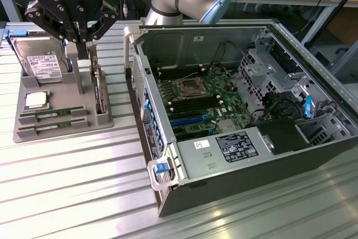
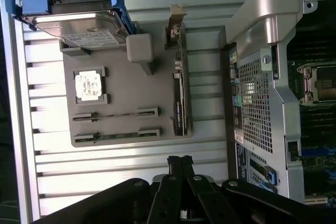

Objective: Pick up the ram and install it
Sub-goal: 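Reach for the ram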

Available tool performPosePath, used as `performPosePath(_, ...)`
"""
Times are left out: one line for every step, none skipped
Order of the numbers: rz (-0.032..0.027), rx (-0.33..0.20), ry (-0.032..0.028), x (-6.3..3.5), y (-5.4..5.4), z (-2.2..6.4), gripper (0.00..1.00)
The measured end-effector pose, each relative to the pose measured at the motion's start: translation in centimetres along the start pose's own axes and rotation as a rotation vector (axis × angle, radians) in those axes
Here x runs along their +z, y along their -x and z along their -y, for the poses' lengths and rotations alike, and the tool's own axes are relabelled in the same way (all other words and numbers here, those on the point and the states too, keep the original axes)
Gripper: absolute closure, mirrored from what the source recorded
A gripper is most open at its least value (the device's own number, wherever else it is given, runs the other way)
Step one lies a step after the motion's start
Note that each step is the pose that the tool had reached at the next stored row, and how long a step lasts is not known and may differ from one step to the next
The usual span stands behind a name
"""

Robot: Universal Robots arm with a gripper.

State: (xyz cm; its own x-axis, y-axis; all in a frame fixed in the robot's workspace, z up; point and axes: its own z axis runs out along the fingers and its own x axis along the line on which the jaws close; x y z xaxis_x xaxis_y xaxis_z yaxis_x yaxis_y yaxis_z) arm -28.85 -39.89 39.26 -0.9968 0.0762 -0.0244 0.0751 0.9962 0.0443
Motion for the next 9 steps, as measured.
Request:
performPosePath(0.0000, 0.000, 0.0000, 0.00, -0.07, 0.01, 0.89)
performPosePath(0.0001, 0.000, 0.0001, 0.00, -0.19, 0.01, 0.89)
performPosePath(0.0000, 0.000, 0.0001, 0.00, -0.36, 0.03, 0.89)
performPosePath(0.0000, 0.000, 0.0000, -0.01, -0.51, 0.04, 0.89)
performPosePath(0.0001, 0.000, 0.0001, 0.00, -0.63, 0.05, 0.89)
performPosePath(0.0001, 0.000, 0.0001, 0.00, -0.69, 0.05, 0.89)
performPosePath(0.0001, 0.000, 0.0001, -0.01, -0.77, 0.06, 0.89)
performPosePath(0.0000, 0.000, 0.0001, -0.01, -0.88, 0.07, 0.89)
performPosePath(0.0000, 0.000, 0.0000, -0.01, -1.02, 0.08, 0.89)
